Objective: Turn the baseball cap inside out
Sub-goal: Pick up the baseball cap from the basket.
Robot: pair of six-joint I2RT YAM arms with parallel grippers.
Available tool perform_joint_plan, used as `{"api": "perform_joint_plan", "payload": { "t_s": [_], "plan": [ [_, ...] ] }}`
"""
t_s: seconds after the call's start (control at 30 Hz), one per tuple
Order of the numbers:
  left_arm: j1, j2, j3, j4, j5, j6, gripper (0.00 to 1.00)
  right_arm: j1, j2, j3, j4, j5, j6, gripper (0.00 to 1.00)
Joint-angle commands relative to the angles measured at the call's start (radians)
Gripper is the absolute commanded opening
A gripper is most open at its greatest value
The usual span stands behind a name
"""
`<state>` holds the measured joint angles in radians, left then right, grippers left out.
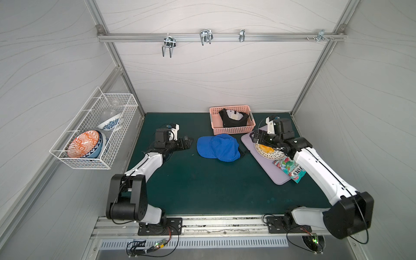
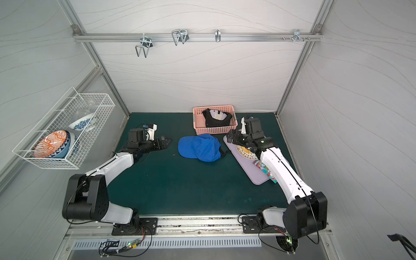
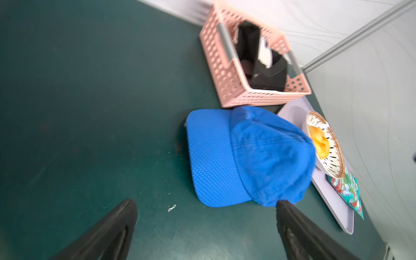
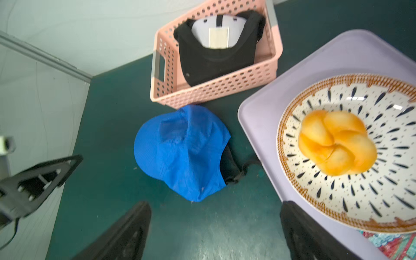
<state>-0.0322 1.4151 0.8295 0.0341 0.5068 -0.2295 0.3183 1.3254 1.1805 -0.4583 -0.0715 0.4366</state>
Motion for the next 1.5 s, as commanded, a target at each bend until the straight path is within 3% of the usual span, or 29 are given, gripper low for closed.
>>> {"api": "perform_joint_plan", "payload": {
  "t_s": [0.0,0.13,0.33,0.53,0.77,0.93,1.27,1.37,1.47],
  "plan": [
    [-0.034,-0.097,-0.029,-0.075,-0.019,0.092,1.00,-0.026,0.134,0.094,0.080,-0.034,-0.053,0.94],
    [-0.140,-0.228,-0.067,-0.095,-0.085,0.145,1.00,-0.038,0.337,0.257,0.113,-0.059,-0.078,0.97],
    [-0.223,-0.347,-0.145,-0.082,-0.126,0.100,1.00,-0.041,0.664,0.574,0.105,-0.124,-0.130,0.98],
    [-0.244,-0.423,-0.235,-0.077,-0.174,0.077,1.00,-0.020,0.928,0.843,0.098,-0.144,-0.159,0.98],
    [-0.245,-0.451,-0.286,-0.065,-0.179,0.055,1.00,0.037,1.133,1.110,0.042,-0.141,-0.250,0.99],
    [-0.245,-0.444,-0.285,-0.087,-0.152,0.047,1.00,0.075,1.227,1.229,0.040,-0.080,-0.293,0.99],
    [-0.246,-0.459,-0.280,-0.120,-0.142,0.056,1.00,0.125,1.401,1.458,0.030,0.154,-0.293,0.99],
    [-0.247,-0.458,-0.275,-0.124,-0.143,0.053,1.00,0.128,1.404,1.460,0.030,0.218,-0.278,0.93],
    [-0.247,-0.455,-0.267,-0.130,-0.152,0.050,1.00,0.123,1.409,1.467,0.018,0.207,-0.263,0.70]
  ]
}}
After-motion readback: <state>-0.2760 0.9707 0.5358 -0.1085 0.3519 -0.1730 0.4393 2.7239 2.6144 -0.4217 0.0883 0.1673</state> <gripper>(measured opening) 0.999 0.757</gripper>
